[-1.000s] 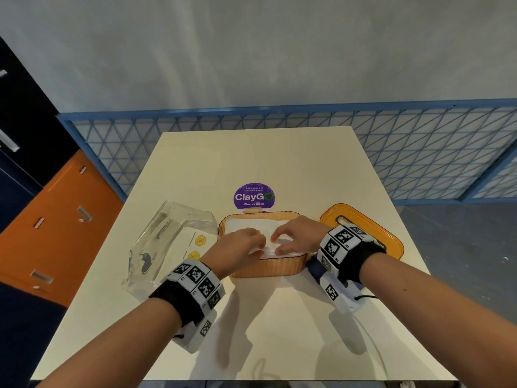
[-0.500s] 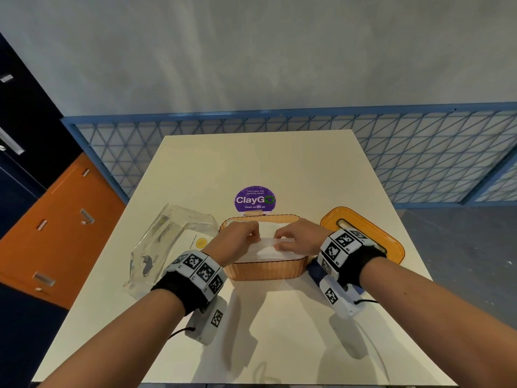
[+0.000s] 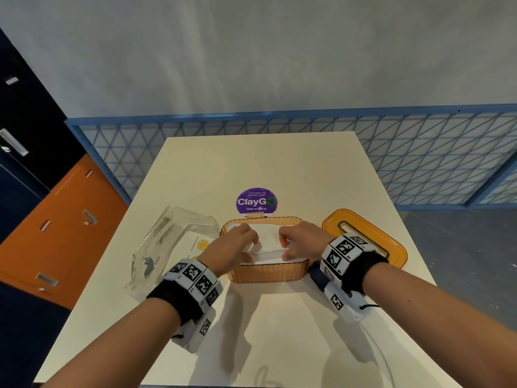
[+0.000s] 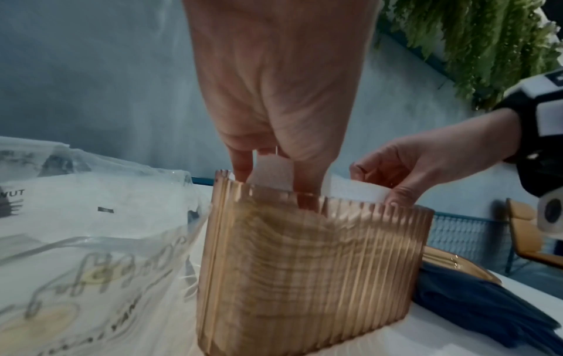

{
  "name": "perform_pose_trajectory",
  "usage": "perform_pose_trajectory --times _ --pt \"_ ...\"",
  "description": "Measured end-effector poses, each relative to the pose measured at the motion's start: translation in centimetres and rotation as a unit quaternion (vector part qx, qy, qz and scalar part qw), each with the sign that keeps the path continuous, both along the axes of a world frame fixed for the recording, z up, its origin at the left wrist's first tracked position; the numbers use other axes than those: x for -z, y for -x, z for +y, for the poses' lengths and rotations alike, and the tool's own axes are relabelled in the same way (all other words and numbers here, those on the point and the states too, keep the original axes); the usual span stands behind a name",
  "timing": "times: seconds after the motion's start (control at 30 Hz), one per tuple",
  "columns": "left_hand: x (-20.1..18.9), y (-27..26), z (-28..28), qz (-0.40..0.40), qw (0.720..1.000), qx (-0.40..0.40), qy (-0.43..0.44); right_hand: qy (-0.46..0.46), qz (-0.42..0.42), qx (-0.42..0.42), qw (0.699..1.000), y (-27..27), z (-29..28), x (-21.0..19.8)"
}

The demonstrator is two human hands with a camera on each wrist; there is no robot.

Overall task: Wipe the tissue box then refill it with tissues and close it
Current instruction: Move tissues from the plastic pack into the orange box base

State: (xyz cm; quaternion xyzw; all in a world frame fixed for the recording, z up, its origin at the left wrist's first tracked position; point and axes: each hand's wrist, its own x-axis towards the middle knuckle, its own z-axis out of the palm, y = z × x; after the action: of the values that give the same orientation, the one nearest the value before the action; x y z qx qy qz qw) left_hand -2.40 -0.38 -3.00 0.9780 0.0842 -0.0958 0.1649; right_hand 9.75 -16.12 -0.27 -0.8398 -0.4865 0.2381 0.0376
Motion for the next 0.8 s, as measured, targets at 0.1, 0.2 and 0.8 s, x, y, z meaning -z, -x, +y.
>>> perform_pose_trajectory --times 0.1,0.2,0.8 --pt "0.5 -0.2 -0.4 -0.004 0.999 0.006 -0.045 0.007 -0.040 -0.023 0.999 0.5 0.2 0.6" --pt "0.8 -0.1 -0.6 -0.023 0.999 0.003 -0.042 -0.004 -0.056 -0.012 0.998 0.7 0.0 1.2" --pt "-1.3 -1.7 1.8 -0.067 0.979 -0.157 0.112 -0.129 0.051 0.172 0.975 -1.1 0.0 0.2"
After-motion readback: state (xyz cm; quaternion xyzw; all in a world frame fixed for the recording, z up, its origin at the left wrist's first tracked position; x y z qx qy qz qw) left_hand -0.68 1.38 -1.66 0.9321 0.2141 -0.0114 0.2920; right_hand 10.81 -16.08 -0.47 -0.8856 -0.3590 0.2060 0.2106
